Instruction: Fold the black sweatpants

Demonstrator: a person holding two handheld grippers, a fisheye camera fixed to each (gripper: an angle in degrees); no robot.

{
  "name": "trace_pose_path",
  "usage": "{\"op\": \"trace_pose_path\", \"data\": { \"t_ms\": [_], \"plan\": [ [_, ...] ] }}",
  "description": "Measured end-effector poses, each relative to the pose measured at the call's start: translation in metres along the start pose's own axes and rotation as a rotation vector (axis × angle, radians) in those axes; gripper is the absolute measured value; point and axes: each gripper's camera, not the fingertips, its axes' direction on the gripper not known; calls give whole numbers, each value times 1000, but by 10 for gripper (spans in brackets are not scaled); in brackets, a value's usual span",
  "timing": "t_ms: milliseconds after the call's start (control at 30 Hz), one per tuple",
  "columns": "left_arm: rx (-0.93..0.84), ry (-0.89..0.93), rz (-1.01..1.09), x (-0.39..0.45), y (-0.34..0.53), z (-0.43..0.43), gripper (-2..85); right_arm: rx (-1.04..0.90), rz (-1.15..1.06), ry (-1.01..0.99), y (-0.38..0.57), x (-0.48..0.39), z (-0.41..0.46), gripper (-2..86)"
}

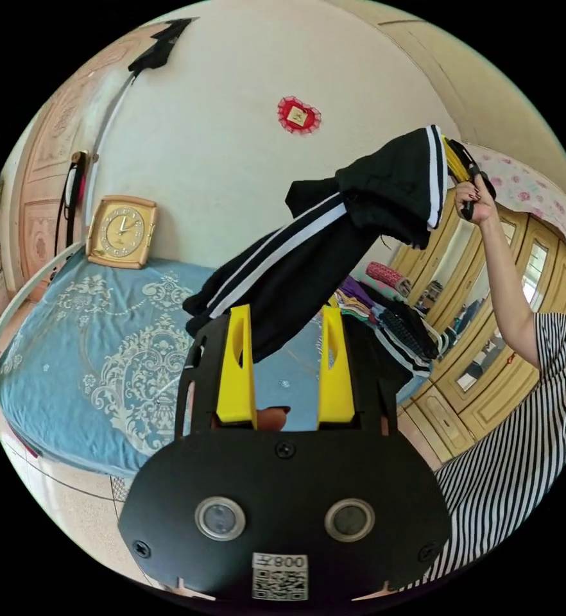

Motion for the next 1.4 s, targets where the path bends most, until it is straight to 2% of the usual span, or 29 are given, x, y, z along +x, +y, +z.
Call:
{"op": "trace_pose_path", "data": {
  "t_ms": [100,333,667,800,967,1167,1300,1400],
  "plan": [
    [-25,0,-8,-17,21,-8,147,-73,10,-16,-8,-9,39,22],
    [-207,279,6,-17,68,34,135,-207,33,1,-21,-25,110,23],
    [-286,325,5,-30,96,48,84,-178,88,57,-51,-27,151,23],
    [-262,303,6,-46,108,30,45,-145,123,40,-63,-20,176,23],
    [-228,190,0,-77,114,-4,11,-127,136,3,-79,-14,211,22],
    [-38,37,-70,-138,101,-73,4,-81,120,-25,-116,-12,254,22],
    [119,-85,8,-156,75,-124,3,-1,122,-23,-129,0,264,21],
    [134,-128,93,-158,72,-139,4,-9,212,76,-103,34,266,19]
  ]
}}
